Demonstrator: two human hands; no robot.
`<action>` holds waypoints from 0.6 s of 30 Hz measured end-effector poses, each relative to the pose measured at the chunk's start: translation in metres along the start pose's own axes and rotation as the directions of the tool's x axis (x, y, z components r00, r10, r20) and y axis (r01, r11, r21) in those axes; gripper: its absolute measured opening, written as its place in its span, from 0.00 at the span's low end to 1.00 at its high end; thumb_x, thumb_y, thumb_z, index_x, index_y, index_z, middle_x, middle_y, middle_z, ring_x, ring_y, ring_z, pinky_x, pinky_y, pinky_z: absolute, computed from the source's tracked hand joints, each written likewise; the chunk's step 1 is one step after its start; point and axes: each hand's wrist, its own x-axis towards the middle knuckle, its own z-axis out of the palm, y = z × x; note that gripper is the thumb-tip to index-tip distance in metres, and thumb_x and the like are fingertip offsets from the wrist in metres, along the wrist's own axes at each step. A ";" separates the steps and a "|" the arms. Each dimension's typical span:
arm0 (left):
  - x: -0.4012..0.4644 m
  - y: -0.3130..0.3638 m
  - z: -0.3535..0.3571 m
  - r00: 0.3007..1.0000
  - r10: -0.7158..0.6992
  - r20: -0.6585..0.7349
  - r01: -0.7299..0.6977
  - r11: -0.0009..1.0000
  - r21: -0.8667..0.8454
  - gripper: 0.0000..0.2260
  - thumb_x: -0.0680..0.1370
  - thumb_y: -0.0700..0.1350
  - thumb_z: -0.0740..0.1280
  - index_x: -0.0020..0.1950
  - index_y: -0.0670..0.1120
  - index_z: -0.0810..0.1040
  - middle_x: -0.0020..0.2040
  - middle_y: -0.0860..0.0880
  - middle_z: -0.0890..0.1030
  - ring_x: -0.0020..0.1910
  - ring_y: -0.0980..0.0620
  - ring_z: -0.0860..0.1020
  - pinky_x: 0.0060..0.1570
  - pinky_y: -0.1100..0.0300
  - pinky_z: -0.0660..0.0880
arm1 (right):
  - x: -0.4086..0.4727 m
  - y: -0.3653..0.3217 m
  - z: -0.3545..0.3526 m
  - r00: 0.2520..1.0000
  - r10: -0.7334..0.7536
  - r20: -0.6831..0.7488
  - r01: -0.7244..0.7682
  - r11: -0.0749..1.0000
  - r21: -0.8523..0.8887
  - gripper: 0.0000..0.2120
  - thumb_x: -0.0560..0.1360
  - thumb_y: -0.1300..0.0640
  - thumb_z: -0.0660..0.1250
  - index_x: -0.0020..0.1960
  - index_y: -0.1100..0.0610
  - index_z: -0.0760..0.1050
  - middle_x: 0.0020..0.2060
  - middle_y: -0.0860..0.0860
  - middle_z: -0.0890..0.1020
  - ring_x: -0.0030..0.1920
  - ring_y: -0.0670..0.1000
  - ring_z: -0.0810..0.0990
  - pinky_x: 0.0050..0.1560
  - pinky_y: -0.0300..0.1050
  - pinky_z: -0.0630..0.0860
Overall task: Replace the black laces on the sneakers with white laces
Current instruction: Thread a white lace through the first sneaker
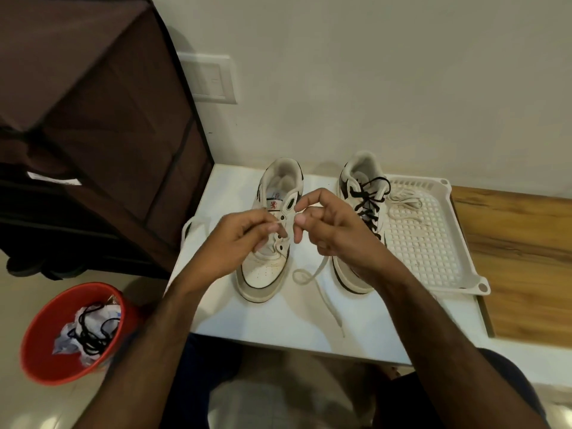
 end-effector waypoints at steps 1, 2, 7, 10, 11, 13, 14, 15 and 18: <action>0.000 -0.004 -0.006 0.996 0.011 -0.090 -0.009 1.000 0.025 0.09 0.82 0.42 0.64 0.47 0.47 0.84 0.36 0.47 0.80 0.32 0.56 0.72 0.35 0.61 0.69 | -0.001 0.000 -0.004 1.000 0.004 -0.010 -0.004 1.000 -0.018 0.05 0.82 0.62 0.66 0.57 0.59 0.73 0.35 0.54 0.81 0.28 0.45 0.63 0.27 0.37 0.60; 0.000 -0.008 -0.013 0.978 0.003 -0.207 0.003 1.000 0.029 0.11 0.83 0.41 0.63 0.46 0.46 0.84 0.34 0.48 0.78 0.31 0.56 0.71 0.35 0.59 0.69 | -0.001 0.000 -0.009 1.000 0.012 -0.024 -0.013 0.999 -0.041 0.05 0.82 0.61 0.66 0.57 0.59 0.75 0.34 0.54 0.80 0.28 0.45 0.63 0.27 0.37 0.60; -0.010 -0.031 -0.049 0.720 -0.101 -0.686 0.194 0.979 0.059 0.12 0.85 0.45 0.61 0.48 0.49 0.84 0.35 0.47 0.78 0.33 0.55 0.72 0.41 0.53 0.72 | -0.002 0.015 -0.035 0.988 0.096 -0.120 -0.126 0.955 -0.268 0.06 0.82 0.59 0.66 0.52 0.58 0.82 0.29 0.49 0.80 0.27 0.48 0.65 0.27 0.38 0.63; -0.012 -0.037 -0.049 0.665 -0.150 -0.732 0.309 0.947 0.087 0.10 0.85 0.44 0.61 0.51 0.49 0.82 0.42 0.48 0.81 0.41 0.54 0.78 0.48 0.51 0.77 | -0.002 0.023 -0.041 0.983 0.119 -0.139 -0.165 0.906 -0.389 0.06 0.80 0.58 0.69 0.47 0.57 0.83 0.27 0.48 0.80 0.24 0.45 0.66 0.26 0.32 0.63; -0.011 -0.037 -0.048 0.679 -0.145 -0.720 0.328 0.937 0.121 0.08 0.84 0.43 0.62 0.55 0.48 0.82 0.48 0.48 0.82 0.47 0.52 0.79 0.53 0.51 0.77 | -0.002 0.024 -0.041 0.982 0.123 -0.146 -0.170 0.911 -0.376 0.06 0.80 0.58 0.69 0.47 0.59 0.83 0.27 0.48 0.80 0.23 0.42 0.66 0.25 0.30 0.62; -0.007 -0.031 -0.043 0.771 -0.039 -0.636 0.271 0.923 0.273 0.12 0.82 0.41 0.65 0.65 0.48 0.79 0.61 0.52 0.77 0.61 0.51 0.77 0.63 0.56 0.73 | 0.000 0.025 -0.036 0.984 0.115 -0.139 -0.156 0.930 -0.334 0.06 0.80 0.59 0.69 0.47 0.60 0.82 0.28 0.50 0.80 0.22 0.42 0.66 0.25 0.29 0.62; -0.004 -0.026 -0.038 0.831 0.069 -0.552 0.160 0.921 0.356 0.15 0.82 0.41 0.66 0.68 0.48 0.77 0.64 0.53 0.74 0.66 0.52 0.74 0.67 0.58 0.70 | 0.001 0.025 -0.032 0.986 0.111 -0.120 -0.144 0.938 -0.316 0.06 0.80 0.59 0.69 0.47 0.61 0.82 0.29 0.51 0.81 0.22 0.41 0.66 0.25 0.30 0.63; -0.002 -0.020 -0.031 0.880 0.174 -0.442 0.027 0.911 0.412 0.17 0.81 0.42 0.67 0.71 0.48 0.75 0.66 0.55 0.72 0.69 0.54 0.72 0.69 0.61 0.67 | 0.001 0.025 -0.027 0.990 0.105 -0.091 -0.128 0.944 -0.303 0.06 0.80 0.59 0.69 0.48 0.61 0.82 0.30 0.52 0.81 0.23 0.41 0.66 0.25 0.30 0.63; 0.000 0.002 -0.001 0.988 0.143 -0.056 -0.124 0.958 0.260 0.16 0.82 0.45 0.68 0.71 0.48 0.75 0.62 0.54 0.79 0.64 0.55 0.77 0.60 0.69 0.72 | 0.004 0.025 -0.011 0.997 0.072 0.007 -0.068 0.969 -0.236 0.06 0.82 0.62 0.66 0.52 0.64 0.80 0.34 0.54 0.82 0.26 0.41 0.66 0.28 0.31 0.64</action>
